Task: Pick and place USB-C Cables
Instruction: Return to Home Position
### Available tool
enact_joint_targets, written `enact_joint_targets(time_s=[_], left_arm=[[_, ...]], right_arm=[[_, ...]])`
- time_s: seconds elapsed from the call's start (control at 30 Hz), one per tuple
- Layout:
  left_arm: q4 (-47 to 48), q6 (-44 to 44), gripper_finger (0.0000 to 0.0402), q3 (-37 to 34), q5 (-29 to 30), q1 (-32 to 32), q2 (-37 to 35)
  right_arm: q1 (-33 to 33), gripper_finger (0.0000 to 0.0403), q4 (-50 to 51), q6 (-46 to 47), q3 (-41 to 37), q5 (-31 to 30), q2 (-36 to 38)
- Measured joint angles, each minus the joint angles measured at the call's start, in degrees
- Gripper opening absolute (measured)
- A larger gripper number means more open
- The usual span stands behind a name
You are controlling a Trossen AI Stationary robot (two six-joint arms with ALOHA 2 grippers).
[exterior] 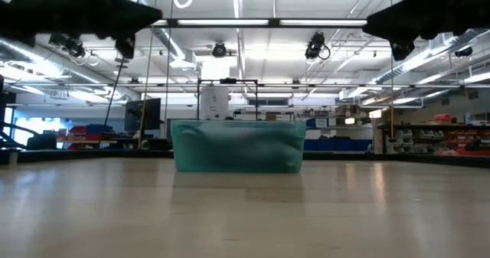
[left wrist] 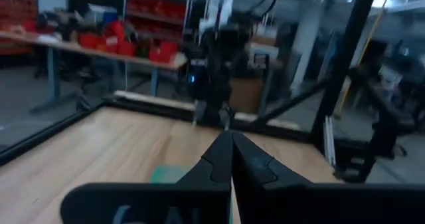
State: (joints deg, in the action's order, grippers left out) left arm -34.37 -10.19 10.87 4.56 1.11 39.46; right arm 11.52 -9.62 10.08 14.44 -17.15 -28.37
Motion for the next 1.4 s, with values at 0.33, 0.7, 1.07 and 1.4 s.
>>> enact_joint_targets(time_s=[0.33, 0.7, 1.07, 1.4], left_arm=[[-9.7, -4.4, 0.0006, -10.3, -1.6, 1.0, -4.6], [-6.7, -4.3, 0.0006, -10.4, 0.6, 3.0, -7.4], [1.7, -4.2, 0.0010, -10.4, 0.8, 3.0, -15.6], [5.6, -5.6, 0.0011, -10.4, 0.7, 3.0, -20.3]], right_arm=[[0.9, 0.0091, -6.7, -0.2, -10.0, 0.5, 9.6], [0.9, 0.0091, -5.6, -6.0, -11.4, 0.3, 15.6], [0.9, 0.0091, 1.4, -3.6, -11.4, 2.6, 22.2], [0.9, 0.0091, 3.8, -3.3, -11.4, 4.9, 28.2]])
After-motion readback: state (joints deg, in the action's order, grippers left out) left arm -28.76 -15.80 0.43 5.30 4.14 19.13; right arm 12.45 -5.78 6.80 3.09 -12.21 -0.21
